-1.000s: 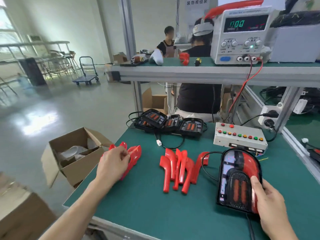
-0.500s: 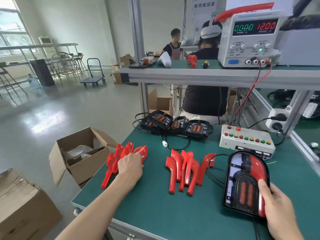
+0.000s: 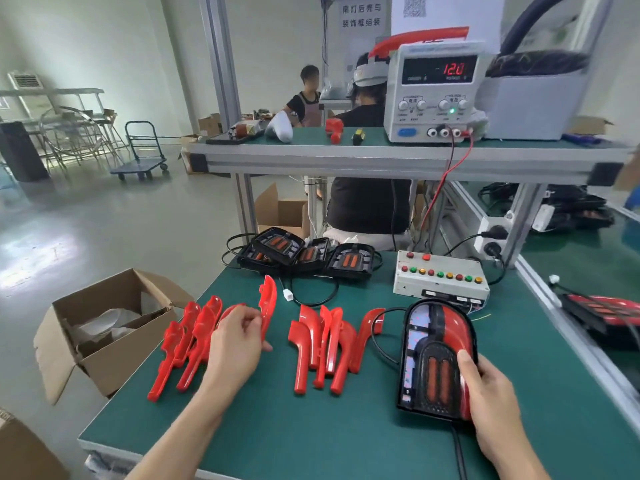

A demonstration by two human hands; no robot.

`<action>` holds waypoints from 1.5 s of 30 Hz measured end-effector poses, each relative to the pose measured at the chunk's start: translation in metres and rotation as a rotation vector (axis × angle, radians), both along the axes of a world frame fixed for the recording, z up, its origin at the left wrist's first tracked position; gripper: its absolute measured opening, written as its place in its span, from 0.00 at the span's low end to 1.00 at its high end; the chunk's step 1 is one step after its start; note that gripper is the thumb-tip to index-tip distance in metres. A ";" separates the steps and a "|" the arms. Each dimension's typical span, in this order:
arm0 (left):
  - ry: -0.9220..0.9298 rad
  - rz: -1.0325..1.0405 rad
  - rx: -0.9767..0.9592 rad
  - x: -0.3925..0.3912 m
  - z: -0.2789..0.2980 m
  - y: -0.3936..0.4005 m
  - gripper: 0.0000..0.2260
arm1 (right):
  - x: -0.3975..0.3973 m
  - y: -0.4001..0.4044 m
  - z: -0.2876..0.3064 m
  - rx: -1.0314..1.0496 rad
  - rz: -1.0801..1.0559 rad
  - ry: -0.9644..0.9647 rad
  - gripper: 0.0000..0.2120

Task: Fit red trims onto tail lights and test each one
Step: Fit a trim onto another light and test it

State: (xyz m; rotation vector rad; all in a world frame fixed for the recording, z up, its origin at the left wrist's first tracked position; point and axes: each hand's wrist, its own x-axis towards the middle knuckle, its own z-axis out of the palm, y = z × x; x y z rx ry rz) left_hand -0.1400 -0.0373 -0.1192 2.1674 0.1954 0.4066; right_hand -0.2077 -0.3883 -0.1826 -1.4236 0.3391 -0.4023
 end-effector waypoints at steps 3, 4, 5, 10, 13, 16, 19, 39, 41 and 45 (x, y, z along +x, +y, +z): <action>-0.039 -0.057 -0.388 -0.006 0.006 -0.037 0.13 | -0.001 0.004 0.003 0.032 0.024 -0.021 0.11; -0.032 -0.114 -0.560 -0.008 0.010 -0.054 0.15 | -0.001 0.003 0.003 0.054 0.027 -0.035 0.12; -0.013 -0.175 -0.694 -0.011 0.014 -0.067 0.17 | 0.000 0.005 0.004 0.071 0.037 -0.041 0.13; 0.070 -0.365 -0.716 -0.024 0.012 -0.141 0.14 | 0.000 0.004 0.002 0.102 0.066 -0.046 0.14; 0.009 -0.386 -0.644 -0.033 0.005 -0.168 0.09 | 0.000 0.004 0.002 0.114 0.077 -0.049 0.13; 0.016 -0.447 -0.506 -0.041 0.002 -0.181 0.08 | 0.000 0.005 0.003 0.100 0.090 -0.056 0.13; 0.013 -0.450 -0.325 -0.047 -0.002 -0.187 0.06 | 0.000 0.005 0.003 0.082 0.094 -0.063 0.14; -0.165 -0.416 0.796 -0.038 0.003 -0.193 0.15 | 0.001 0.003 0.001 0.075 0.112 -0.068 0.14; -0.166 -0.443 0.813 -0.036 0.006 -0.195 0.14 | 0.001 0.002 0.000 0.075 0.105 -0.068 0.15; -0.176 -0.426 0.846 -0.031 0.011 -0.196 0.15 | 0.001 0.003 0.001 0.071 0.110 -0.071 0.15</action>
